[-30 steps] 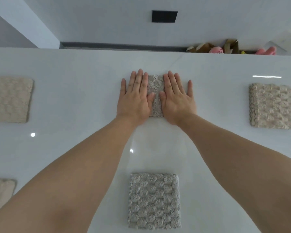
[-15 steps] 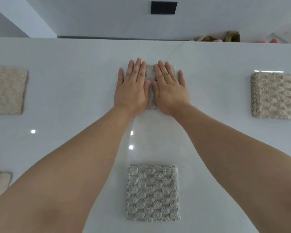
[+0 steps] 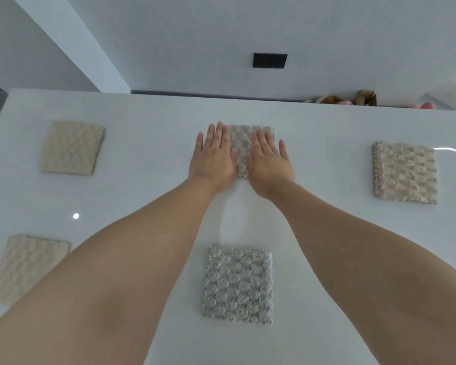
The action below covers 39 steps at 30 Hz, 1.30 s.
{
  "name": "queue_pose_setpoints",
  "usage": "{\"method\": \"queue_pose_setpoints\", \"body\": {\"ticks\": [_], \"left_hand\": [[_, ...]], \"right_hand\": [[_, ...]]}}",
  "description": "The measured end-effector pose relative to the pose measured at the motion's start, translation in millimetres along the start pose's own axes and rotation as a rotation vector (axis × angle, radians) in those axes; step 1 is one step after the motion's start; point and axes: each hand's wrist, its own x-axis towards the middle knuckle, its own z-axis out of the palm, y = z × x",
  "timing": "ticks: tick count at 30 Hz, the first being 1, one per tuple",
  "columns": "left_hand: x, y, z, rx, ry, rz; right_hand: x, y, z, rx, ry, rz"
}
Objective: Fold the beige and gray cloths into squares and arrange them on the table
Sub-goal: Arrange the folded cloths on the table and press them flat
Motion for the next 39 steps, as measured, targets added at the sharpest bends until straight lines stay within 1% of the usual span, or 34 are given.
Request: {"method": "queue_pose_setpoints", "body": {"ticks": [5, 9, 11, 15, 20, 23, 27, 32, 35, 39], "left_hand": [[-81, -18, 9, -0.052, -0.022, -0.098], [-148, -43, 19, -0.037, -0.066, -0.136], [-179, -55, 21, -0.034, -0.094, -0.159], [-221, -82, 20, -0.053, -0.064, -0.215], [-261, -127, 15, -0.045, -0.005, -0.220], [-278, -169, 12, -0.046, 0.037, -0.206], [-296, -246, 17, -0.050, 0.078, -0.176], [-318, -340, 34, -0.077, 0.067, -0.066], [-326, -382, 40, -0.056, 0.056, 0.023], [-322, -418, 50, -0.085, 0.033, 0.070]], "right_hand": [[-66, -22, 18, 0.127, -0.008, 0.012], [-108, -47, 37, 0.160, -0.024, -0.008], [-126, -64, 45, 0.162, -0.058, -0.037], [-154, -105, 58, 0.144, -0.072, -0.122], [-177, -156, 67, 0.107, -0.085, -0.180], [-186, -192, 74, 0.081, -0.093, -0.200], [-189, -245, 95, 0.008, -0.103, -0.177], [-195, -332, 130, 0.010, -0.103, -0.077], [-198, -390, 149, 0.013, -0.112, -0.073], [-186, -449, 168, 0.033, -0.091, -0.069]]}}
